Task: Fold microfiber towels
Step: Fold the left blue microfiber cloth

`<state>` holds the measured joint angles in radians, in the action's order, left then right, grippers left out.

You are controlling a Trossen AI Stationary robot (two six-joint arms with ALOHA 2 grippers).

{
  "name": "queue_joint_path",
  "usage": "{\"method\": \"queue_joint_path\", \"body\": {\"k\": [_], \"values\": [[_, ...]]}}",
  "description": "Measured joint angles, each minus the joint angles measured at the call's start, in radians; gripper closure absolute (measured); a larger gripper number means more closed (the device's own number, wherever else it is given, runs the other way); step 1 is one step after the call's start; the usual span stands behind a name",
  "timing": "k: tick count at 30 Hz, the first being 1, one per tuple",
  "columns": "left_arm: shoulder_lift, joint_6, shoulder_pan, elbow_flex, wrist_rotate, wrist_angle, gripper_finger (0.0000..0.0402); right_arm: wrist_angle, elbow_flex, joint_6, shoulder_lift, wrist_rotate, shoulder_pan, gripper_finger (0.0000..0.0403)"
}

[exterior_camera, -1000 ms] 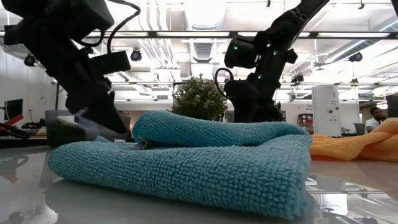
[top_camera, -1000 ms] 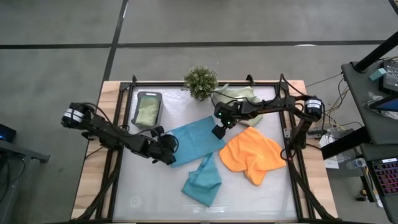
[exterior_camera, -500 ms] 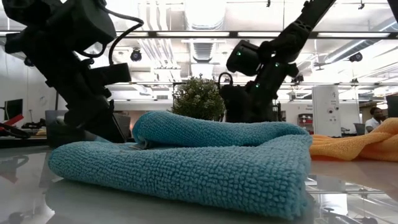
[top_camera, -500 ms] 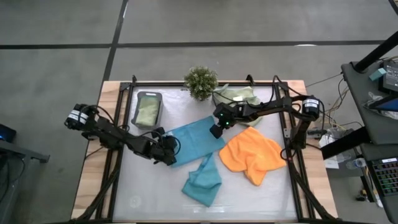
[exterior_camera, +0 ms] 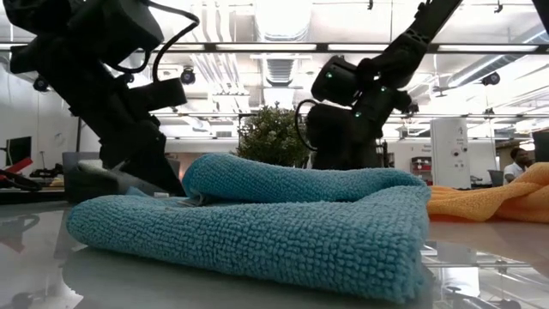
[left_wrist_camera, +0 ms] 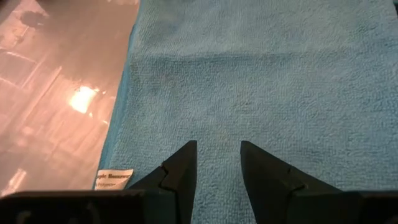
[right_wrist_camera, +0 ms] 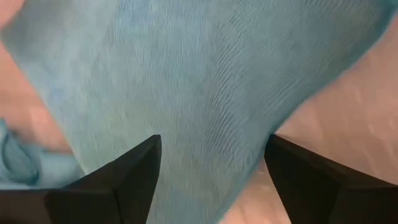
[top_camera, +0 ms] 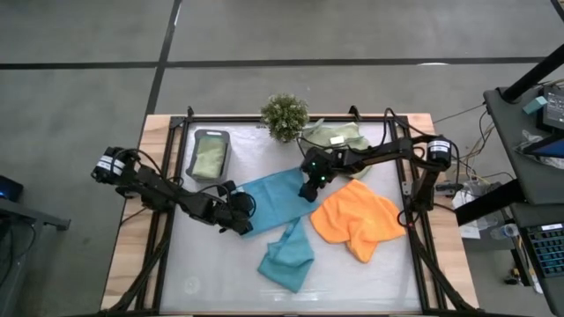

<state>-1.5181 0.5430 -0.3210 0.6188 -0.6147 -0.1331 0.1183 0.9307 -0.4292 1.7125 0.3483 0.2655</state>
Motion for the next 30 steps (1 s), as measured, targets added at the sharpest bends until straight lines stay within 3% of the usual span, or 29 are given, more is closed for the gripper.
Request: {"method": "queue_joint_path", "body": {"k": [13, 30], "values": [[0.001, 0.0, 0.0, 0.001, 0.0, -0.005, 0.0293, -0.121, -0.012, 0.001, 0.007, 0.023, 0.004, 0.0155], [0.001, -0.002, 0.0, 0.001, -0.002, -0.005, 0.0293, -0.188, -0.012, 0.026, 0.007, 0.025, 0.01, 0.0341]]}}
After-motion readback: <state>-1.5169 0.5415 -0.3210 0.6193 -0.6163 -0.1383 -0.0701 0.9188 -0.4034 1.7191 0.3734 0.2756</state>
